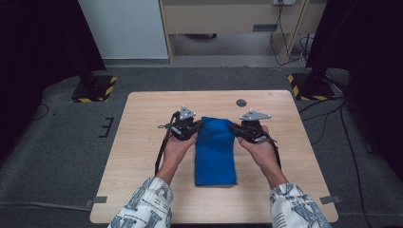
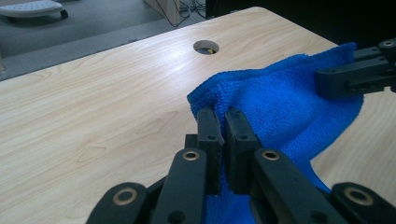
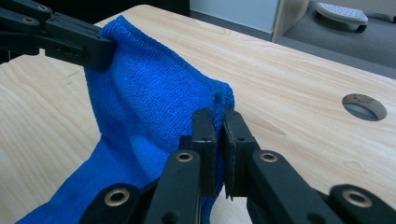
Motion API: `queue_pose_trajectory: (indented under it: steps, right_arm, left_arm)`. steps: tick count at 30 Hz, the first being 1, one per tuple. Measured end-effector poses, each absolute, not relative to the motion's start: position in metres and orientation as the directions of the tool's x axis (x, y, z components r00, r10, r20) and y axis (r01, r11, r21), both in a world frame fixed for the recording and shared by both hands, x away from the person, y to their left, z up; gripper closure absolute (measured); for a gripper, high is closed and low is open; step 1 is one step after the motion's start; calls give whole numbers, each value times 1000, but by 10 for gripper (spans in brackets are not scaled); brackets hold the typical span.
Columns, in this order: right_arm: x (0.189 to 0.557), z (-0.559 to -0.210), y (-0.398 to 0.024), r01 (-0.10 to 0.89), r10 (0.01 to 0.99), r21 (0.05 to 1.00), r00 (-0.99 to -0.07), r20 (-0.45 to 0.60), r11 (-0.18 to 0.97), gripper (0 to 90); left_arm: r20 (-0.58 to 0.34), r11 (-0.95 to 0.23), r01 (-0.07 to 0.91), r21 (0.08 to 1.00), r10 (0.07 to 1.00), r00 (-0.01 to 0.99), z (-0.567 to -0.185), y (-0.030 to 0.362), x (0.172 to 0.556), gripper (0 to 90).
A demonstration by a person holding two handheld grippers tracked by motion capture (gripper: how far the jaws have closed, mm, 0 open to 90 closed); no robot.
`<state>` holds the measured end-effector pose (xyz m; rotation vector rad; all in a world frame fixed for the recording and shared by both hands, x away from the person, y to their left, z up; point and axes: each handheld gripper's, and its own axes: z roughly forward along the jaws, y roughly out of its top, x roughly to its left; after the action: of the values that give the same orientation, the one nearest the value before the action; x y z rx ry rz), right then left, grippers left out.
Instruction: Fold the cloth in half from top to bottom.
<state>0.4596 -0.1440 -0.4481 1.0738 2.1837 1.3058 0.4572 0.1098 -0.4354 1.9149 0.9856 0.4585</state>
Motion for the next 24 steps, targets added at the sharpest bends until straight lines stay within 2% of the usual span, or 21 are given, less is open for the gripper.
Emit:
queue_pose_trajectory:
  steps: [6, 24]
  right_arm:
    - [449, -453, -147, 420, 757, 861, -650, 66, 286, 850]
    - [423, -476, -145, 424, 726, 846, -685, 67, 322, 839]
  left_arm:
    - [-49, -303, 435, 848, 772, 634, -438, 110, 440, 861]
    - [-88, -289, 458, 840, 761, 643, -461, 117, 411, 860]
